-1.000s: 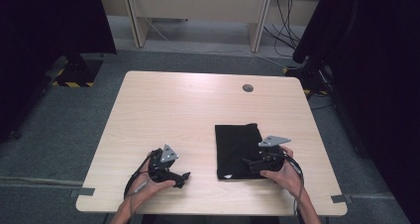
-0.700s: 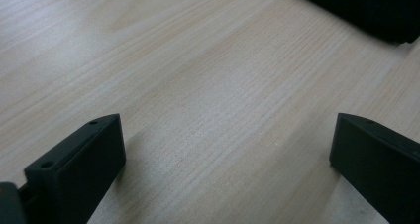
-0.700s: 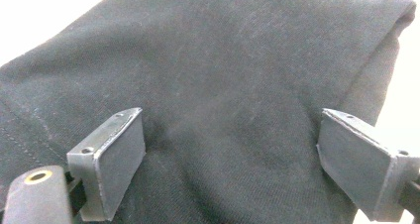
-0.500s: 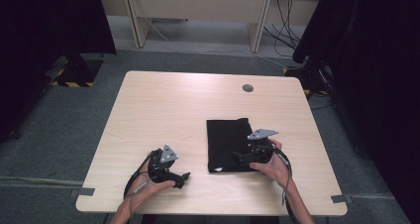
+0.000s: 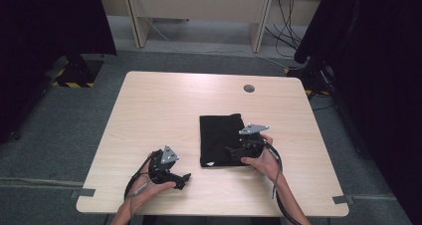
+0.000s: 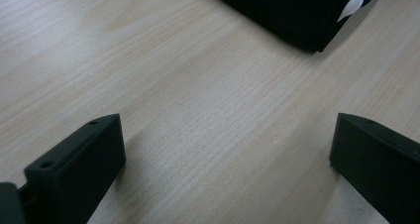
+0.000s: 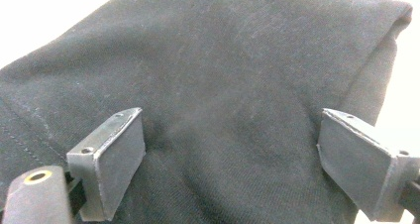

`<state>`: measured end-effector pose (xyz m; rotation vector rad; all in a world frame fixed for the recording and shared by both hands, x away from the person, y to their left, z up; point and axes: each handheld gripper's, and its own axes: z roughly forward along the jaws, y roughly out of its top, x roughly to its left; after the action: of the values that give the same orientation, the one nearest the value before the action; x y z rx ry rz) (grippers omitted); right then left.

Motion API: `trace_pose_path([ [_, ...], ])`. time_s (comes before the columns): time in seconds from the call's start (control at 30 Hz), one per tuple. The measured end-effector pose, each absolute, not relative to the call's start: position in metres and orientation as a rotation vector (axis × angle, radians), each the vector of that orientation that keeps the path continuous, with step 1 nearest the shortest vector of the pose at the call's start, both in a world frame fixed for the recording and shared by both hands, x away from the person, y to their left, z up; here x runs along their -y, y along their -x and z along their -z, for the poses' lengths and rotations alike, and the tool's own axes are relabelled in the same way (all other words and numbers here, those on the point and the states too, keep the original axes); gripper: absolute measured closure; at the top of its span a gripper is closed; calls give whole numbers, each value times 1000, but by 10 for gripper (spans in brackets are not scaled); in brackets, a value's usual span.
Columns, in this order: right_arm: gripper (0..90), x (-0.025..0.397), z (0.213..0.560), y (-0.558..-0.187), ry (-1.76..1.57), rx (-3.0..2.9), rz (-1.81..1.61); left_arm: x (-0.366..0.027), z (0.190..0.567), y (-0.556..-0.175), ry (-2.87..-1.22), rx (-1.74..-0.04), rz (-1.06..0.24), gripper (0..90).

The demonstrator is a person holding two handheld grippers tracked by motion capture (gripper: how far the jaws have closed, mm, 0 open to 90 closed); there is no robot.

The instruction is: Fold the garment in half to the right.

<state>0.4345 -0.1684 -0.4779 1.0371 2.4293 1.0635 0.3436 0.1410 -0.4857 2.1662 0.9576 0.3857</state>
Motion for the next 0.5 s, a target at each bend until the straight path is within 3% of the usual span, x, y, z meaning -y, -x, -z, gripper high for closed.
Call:
trace_pose_path([
  [0.5, 138, 163, 478, -439, -1035, -2421, -1078, -141, 486, -344, -2166, -958, -386, 0],
])
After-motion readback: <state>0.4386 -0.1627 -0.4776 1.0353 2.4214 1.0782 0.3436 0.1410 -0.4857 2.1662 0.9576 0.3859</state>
